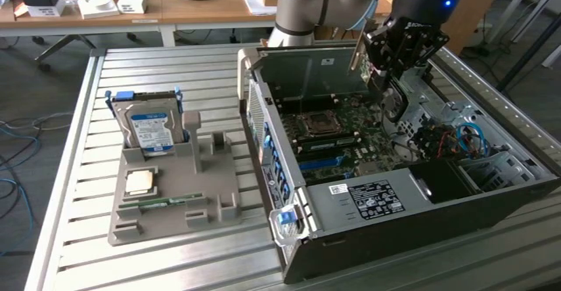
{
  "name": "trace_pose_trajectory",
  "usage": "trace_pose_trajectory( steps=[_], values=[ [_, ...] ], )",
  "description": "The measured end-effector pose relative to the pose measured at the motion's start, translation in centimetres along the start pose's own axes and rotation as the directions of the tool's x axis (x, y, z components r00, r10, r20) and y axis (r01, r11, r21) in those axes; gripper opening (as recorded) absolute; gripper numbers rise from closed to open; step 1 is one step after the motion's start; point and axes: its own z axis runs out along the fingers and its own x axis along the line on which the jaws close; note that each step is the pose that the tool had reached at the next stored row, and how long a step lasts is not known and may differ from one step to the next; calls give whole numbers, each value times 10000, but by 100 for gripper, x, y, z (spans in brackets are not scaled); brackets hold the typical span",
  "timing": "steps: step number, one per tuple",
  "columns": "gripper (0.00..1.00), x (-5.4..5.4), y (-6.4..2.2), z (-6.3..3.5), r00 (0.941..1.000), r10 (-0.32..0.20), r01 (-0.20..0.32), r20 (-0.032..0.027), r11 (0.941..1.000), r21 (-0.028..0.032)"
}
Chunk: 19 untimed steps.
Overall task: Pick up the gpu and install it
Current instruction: 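Insert the gpu into the slot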
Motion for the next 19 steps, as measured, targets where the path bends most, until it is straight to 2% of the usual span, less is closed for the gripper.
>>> trace_pose_trajectory(
  steps=[12, 16, 19],
  values=[
    [26, 0, 0, 0, 10000, -60, 60, -3, 10000, -1],
    [26, 0, 0, 1, 9987, -506, 506, -22, 9987, 2],
    [26, 0, 0, 0, 9948, -1022, 1022, -46, 9948, -2]
  ],
)
